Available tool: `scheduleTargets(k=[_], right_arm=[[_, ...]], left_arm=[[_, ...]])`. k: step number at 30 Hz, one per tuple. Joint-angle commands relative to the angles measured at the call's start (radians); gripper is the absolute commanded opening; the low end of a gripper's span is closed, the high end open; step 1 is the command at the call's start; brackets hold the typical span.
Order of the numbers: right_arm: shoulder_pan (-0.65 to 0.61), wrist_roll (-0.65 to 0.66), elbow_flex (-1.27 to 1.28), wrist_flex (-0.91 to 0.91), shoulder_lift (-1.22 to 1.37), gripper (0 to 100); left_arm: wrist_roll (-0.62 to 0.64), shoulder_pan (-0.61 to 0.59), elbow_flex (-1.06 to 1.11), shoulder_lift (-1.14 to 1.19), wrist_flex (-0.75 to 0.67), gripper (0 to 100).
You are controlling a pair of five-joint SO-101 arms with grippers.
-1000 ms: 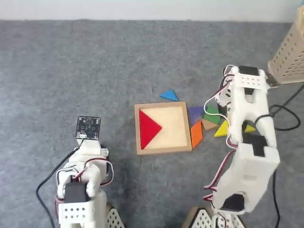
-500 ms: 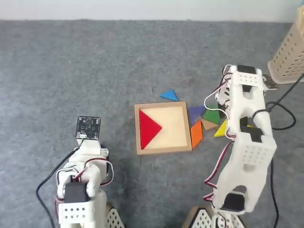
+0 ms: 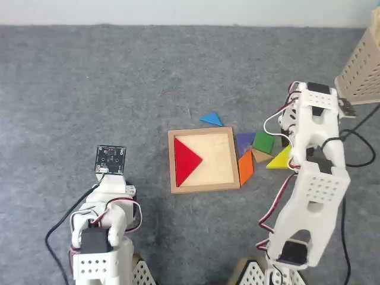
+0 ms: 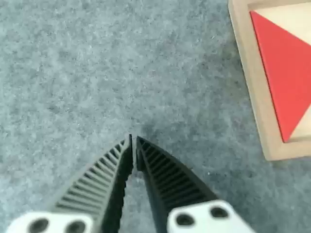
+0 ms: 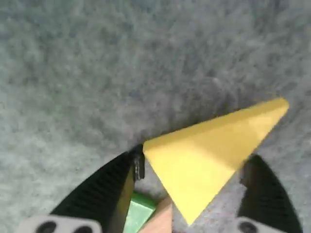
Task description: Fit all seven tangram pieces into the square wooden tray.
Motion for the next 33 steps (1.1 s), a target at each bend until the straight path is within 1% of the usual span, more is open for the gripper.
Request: scheduleTargets(k=[1, 5, 7, 9, 12, 13, 16, 19, 20, 21, 26, 27, 31, 33], right_arm=[[0.013, 0.04, -0.054, 0.001, -0.024, 24.9], [0.015, 0.138, -0.097, 0.005, -0.025, 24.7], [0.021, 0.235, -0.137, 0.019, -0.025, 22.4], [0.022, 0.385, -0.173, 0.033, -0.024, 18.9], [0.024, 0.661, -0.187, 0.051, -0.024, 15.6], [0.024, 0.726, -0.187, 0.05, -0.024, 14.3], [0.024, 0.806, -0.187, 0.048, -0.025, 11.0], [0.019, 0.873, -0.187, 0.054, -0.025, 10.5], [0.022, 0.879, -0.187, 0.059, -0.025, 10.6], [0.028, 0.855, -0.187, 0.062, -0.025, 10.6], [0.067, 0.686, -0.196, 0.074, -0.025, 10.7], [0.068, 0.641, -0.198, 0.084, -0.027, 11.4], [0.065, 0.376, -0.192, 0.081, 0.002, 17.7], [0.073, 0.301, -0.192, 0.081, 0.038, 19.6]], left_arm=[[-0.002, 0.003, -0.01, -0.018, 0.006, 2], [-0.002, 0.003, -0.01, -0.018, 0.006, 2], [-0.002, 0.003, -0.01, -0.018, 0.006, 2], [-0.002, 0.003, -0.01, -0.018, 0.006, 2], [-0.002, 0.003, -0.01, -0.018, 0.006, 2], [-0.002, 0.003, -0.01, -0.018, 0.006, 2], [-0.002, 0.003, -0.01, -0.018, 0.006, 2], [-0.002, 0.003, -0.01, -0.018, 0.006, 2], [-0.002, 0.003, -0.01, -0.018, 0.006, 2], [-0.002, 0.003, -0.01, -0.018, 0.006, 2], [-0.002, 0.003, -0.01, -0.018, 0.006, 2], [-0.002, 0.003, -0.01, -0.018, 0.006, 2], [-0.002, 0.003, -0.01, -0.018, 0.006, 2], [-0.002, 0.003, -0.01, -0.018, 0.006, 2]])
